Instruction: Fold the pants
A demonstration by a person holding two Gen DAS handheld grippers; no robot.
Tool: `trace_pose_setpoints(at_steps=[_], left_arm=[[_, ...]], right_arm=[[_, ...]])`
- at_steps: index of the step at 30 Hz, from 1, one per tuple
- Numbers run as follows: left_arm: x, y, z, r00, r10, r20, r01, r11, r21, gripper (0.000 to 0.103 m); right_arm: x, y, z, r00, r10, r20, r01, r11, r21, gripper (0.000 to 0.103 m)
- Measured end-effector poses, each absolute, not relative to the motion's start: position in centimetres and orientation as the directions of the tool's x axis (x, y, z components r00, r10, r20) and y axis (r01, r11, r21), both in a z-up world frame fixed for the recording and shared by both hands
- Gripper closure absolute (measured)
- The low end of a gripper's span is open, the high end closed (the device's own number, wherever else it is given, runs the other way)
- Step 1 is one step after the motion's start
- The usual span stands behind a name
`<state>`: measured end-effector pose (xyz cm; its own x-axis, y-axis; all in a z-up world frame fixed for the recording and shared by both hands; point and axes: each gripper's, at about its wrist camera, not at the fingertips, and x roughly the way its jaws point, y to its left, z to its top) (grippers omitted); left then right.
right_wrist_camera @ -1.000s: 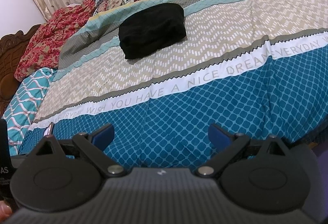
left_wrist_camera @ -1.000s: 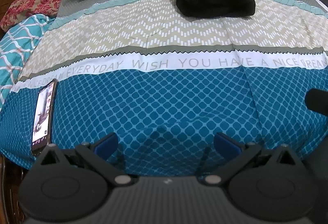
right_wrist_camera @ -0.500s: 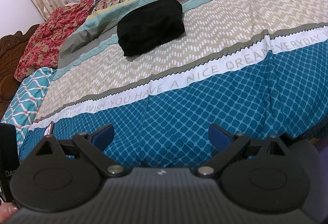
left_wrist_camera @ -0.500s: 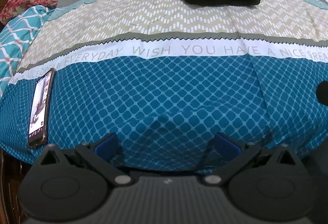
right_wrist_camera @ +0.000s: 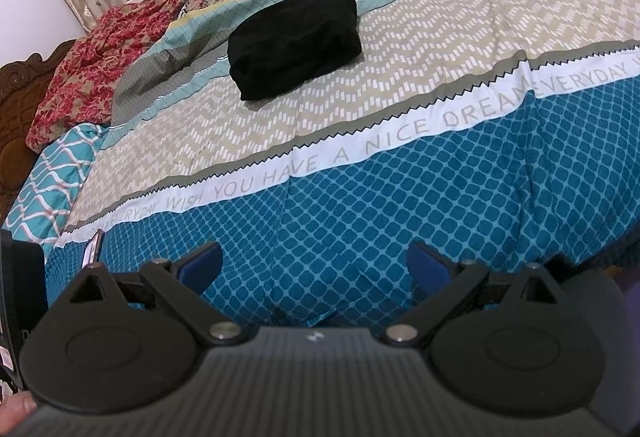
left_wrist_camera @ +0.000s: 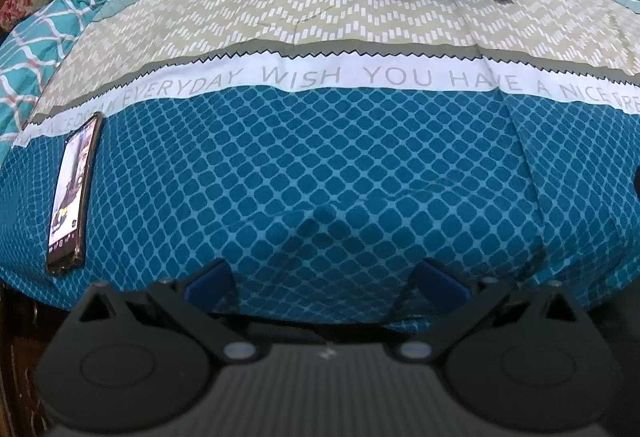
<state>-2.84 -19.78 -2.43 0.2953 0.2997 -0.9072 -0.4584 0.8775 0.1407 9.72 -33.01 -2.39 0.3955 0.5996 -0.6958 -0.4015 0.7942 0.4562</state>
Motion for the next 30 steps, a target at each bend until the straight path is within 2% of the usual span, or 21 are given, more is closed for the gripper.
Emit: trace_pose_setpoints(at_steps=[9, 24, 30], left_arm=[[-3.2, -19.4, -2.7, 0.307, 0.275, -0.911, -0.472, 0.875, 0.105, 0.000], [-4.0, -16.8, -3.1, 0.335, 0.214, -0.917, -0.506, 0.862, 0.016, 0.000], [-4.2, -16.4, -2.8, 0.341, 0.226, -0.913, -0.514, 0.857, 0.020, 0.000]], right_arm=[[9.7, -32.8, -2.3, 0.400, 0.575, -0.713, -0.397, 0.810, 0.431, 0.003], [9.0, -29.3, -1.7, 0.397, 0.527, -0.752, -0.496, 0.812, 0.308, 0.002], [8.7, -28.2, -1.5, 0.393, 0.531, -0.751, -0.531, 0.798, 0.286, 0.002]])
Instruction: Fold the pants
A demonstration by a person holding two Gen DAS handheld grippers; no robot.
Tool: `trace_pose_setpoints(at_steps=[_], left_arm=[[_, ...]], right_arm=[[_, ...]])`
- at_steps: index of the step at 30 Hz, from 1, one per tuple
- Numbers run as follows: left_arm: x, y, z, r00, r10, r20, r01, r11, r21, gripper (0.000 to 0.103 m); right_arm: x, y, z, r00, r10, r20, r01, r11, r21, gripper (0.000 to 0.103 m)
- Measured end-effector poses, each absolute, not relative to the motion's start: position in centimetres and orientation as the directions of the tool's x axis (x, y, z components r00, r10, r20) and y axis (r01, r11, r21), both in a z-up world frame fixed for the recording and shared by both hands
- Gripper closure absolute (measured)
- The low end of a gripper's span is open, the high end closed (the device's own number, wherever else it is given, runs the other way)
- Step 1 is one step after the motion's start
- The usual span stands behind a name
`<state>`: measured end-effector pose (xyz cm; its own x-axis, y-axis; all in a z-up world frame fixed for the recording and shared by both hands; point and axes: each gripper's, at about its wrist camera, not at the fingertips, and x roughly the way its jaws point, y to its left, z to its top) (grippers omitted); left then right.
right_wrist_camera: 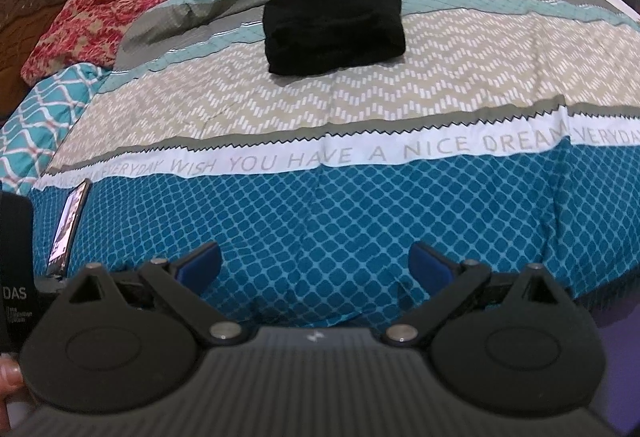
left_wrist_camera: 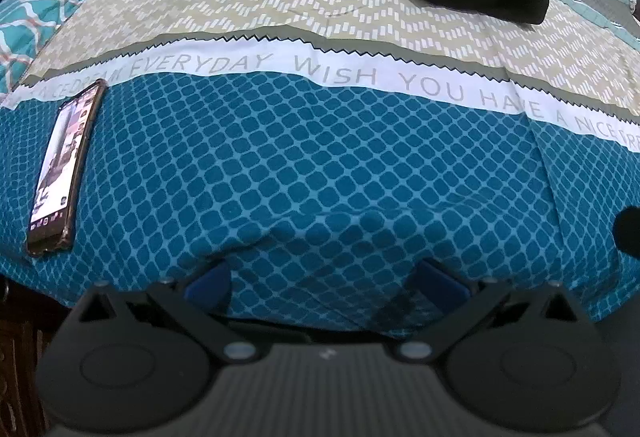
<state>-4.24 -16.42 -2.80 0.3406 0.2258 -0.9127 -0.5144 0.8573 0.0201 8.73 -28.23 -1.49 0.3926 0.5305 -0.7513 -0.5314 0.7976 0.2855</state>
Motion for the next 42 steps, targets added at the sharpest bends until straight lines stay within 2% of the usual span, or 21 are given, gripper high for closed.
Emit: trace_pose_setpoints(at_steps=[23, 42], left_arm=[[-3.7, -19.5, -0.9, 0.364, 0.334, -0.869, -0.478, 0.868, 0.134, 0.000], [-3.7, -19.2, -2.0, 0.322, 0.313, -0.894, -0.483, 0.866, 0.130, 0.000]], right_arm=[[9.1, -31.0, -2.2, 0.395, 0.551, -0.735, -0.426, 0.819, 0.385, 0.002], [8.7, -30.1, -2.2, 0.402, 0.492, -0.772, -0.464, 0.837, 0.291, 0.002]])
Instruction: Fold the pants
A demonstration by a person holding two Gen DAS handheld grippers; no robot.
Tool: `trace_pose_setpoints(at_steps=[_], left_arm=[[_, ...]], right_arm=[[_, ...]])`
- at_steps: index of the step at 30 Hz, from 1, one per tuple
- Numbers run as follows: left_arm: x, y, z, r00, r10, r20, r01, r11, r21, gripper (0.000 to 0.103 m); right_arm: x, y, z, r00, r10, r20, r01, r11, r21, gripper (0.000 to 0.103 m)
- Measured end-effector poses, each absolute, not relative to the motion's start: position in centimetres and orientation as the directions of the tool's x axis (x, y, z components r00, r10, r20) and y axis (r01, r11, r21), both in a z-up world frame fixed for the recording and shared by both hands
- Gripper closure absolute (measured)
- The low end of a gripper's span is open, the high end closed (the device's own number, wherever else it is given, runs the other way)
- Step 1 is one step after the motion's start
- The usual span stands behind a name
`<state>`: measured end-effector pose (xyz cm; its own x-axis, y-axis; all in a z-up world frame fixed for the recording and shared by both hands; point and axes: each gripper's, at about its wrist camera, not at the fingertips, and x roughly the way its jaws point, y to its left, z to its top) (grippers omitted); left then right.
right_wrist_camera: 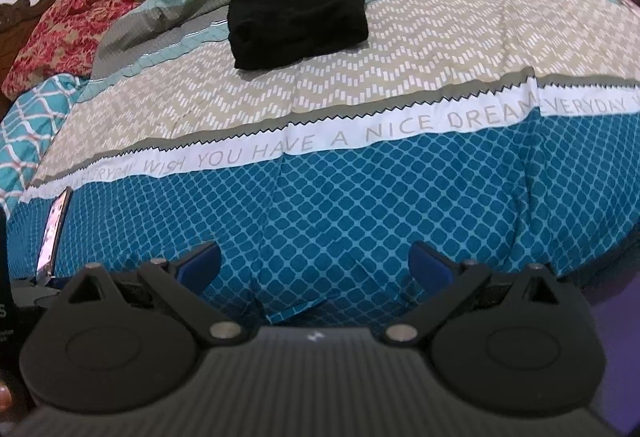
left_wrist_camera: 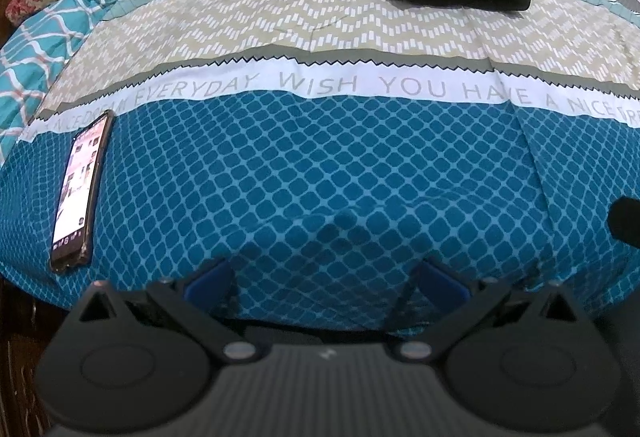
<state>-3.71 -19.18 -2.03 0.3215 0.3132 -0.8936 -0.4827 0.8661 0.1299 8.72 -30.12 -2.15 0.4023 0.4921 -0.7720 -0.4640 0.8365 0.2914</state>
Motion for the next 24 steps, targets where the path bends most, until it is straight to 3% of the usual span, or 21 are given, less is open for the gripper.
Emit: trace_pose_setpoints(at_steps=[24], left_arm=[[-3.78, -18.90, -2.53, 0.310, 0.297, -0.903, -0.486, 0.866, 0.118, 0.000]], right_arm=[[8.88, -29.96, -2.55, 0.395, 0.468, -0.790, -0.446, 0.850, 0.281, 0.002]])
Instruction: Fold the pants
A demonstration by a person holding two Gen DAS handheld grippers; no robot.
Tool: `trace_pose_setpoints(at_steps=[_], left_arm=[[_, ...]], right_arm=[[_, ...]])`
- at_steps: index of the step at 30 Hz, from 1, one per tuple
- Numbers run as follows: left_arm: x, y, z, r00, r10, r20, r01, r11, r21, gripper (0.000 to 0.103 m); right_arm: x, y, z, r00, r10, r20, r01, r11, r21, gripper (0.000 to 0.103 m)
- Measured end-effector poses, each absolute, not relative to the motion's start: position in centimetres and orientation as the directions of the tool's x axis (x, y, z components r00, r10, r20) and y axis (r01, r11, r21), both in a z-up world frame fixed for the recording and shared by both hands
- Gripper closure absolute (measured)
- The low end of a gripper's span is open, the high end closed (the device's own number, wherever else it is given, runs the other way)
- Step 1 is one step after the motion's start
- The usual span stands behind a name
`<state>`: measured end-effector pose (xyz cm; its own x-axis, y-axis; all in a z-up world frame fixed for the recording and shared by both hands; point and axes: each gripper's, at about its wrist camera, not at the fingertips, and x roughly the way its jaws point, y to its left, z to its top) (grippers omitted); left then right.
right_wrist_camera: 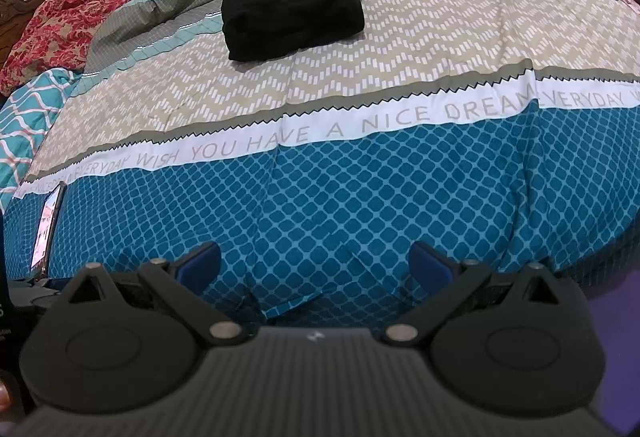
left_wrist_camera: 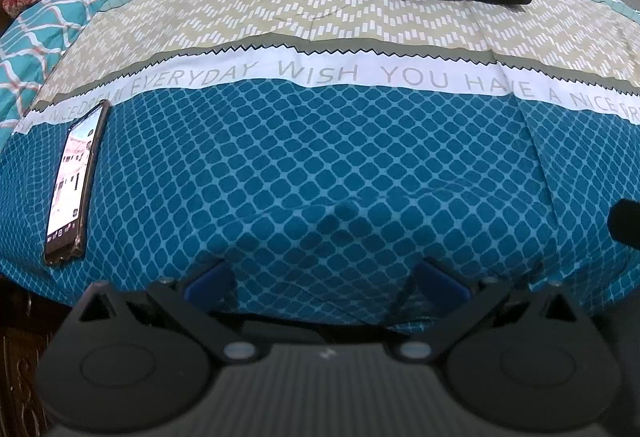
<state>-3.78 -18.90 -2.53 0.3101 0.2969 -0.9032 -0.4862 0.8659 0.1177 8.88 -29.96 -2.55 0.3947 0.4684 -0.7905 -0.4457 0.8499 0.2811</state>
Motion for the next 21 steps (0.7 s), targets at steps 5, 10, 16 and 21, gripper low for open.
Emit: trace_pose_setpoints(at_steps=[5, 10, 16, 21], left_arm=[[-3.82, -18.88, -2.48, 0.311, 0.297, -0.903, -0.487, 0.865, 0.117, 0.000], [-3.86, -19.01, -2.39, 0.315, 0.298, -0.901, -0.485, 0.867, 0.117, 0.000], [-3.83, -19.09, -2.12, 0.325, 0.300, -0.897, -0.481, 0.869, 0.117, 0.000], [-3.83, -19.16, -1.88, 0.339, 0.296, -0.893, -0.474, 0.874, 0.110, 0.000]], right_arm=[[8.87, -29.94, -2.59, 0.394, 0.469, -0.791, -0.445, 0.850, 0.282, 0.002], [8.79, -29.93, -2.68, 0.393, 0.467, -0.792, -0.442, 0.851, 0.283, 0.002], [8.78, -29.96, -2.71, 0.395, 0.465, -0.792, -0.441, 0.852, 0.281, 0.002], [8.79, -29.97, -2.71, 0.397, 0.463, -0.792, -0.440, 0.854, 0.279, 0.002]])
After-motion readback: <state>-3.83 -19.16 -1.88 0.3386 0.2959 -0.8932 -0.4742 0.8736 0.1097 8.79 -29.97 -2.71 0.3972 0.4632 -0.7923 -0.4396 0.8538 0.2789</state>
